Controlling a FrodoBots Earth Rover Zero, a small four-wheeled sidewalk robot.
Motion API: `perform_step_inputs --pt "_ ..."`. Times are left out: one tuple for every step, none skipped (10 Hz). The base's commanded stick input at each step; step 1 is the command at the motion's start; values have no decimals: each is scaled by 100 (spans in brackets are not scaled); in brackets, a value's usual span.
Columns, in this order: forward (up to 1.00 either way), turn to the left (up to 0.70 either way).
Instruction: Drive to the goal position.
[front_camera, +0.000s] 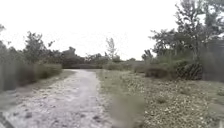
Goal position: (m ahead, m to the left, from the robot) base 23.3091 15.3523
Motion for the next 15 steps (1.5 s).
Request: perform_step_inputs --pt "70 0" --pt "70 0" --pt "70 0" --pt "70 0" --pt "70 0" --pt "70 0" --pt "70 0" --pt "70 0" --pt "70 0" --pt "70 0" --pt "70 0" --pt "70 0" --pt "70 0" --pt "70 0" --pt "70 0"
